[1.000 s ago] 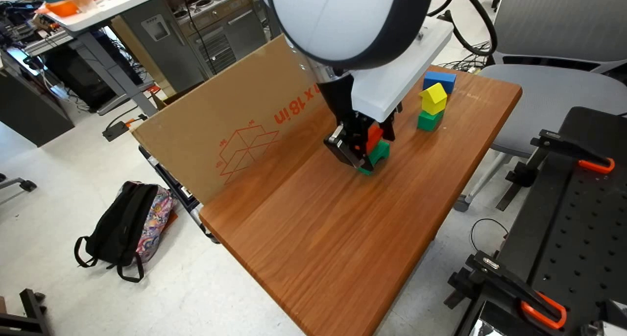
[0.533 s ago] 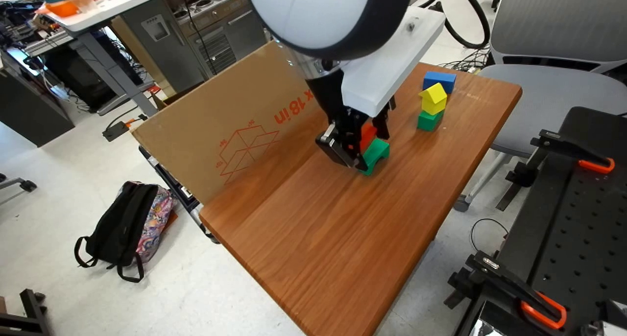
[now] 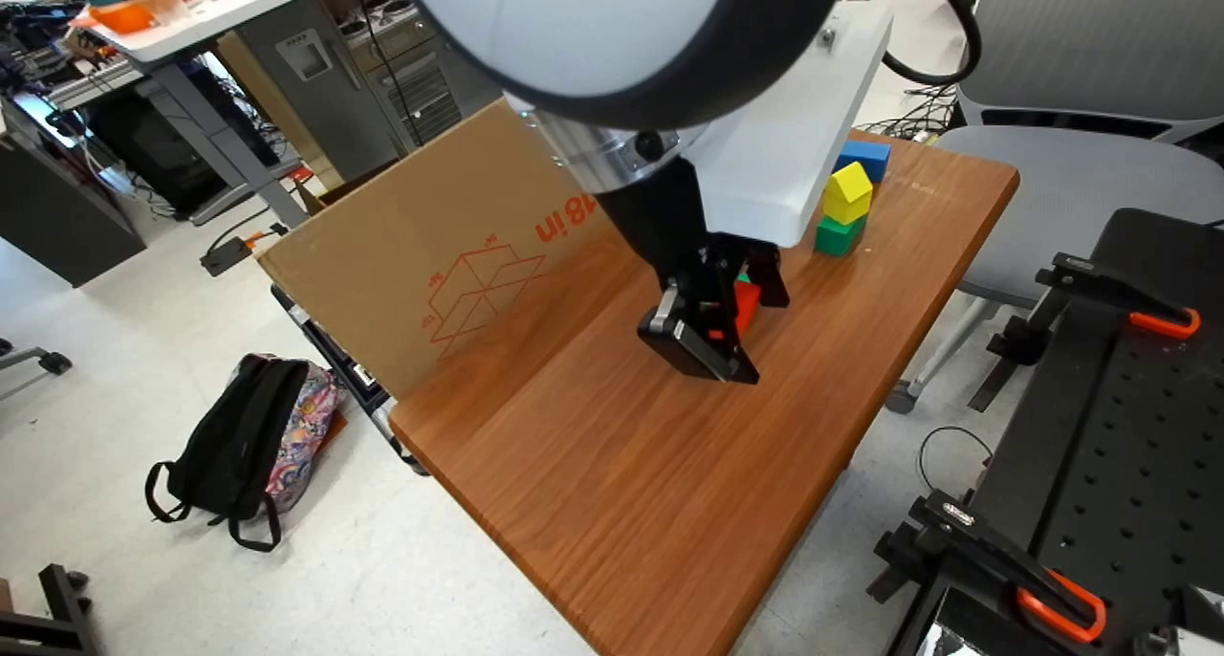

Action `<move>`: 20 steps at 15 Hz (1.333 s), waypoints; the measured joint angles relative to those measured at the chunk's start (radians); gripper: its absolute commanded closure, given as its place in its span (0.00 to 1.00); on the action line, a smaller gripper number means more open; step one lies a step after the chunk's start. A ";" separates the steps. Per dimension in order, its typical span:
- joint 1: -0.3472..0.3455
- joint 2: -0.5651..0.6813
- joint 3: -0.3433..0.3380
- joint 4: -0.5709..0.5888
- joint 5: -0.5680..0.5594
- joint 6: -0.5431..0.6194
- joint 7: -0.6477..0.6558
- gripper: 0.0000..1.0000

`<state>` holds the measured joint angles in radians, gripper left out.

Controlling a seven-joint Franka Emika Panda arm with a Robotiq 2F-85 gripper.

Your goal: Put the orange block on the table

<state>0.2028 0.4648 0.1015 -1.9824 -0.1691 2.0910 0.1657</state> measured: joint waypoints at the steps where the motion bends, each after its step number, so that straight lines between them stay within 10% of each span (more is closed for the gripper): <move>1: 0.000 -0.008 0.005 -0.013 0.000 0.000 -0.009 0.58; 18: 0.011 0.122 -0.002 -0.002 -0.044 -0.052 0.007 0.58; 19: 0.011 0.132 -0.003 0.014 -0.044 -0.075 0.011 0.08; 20: 0.012 0.140 -0.004 0.029 -0.043 -0.095 0.018 0.07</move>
<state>0.2147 0.6045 0.0977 -1.9538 -0.2122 1.9964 0.1840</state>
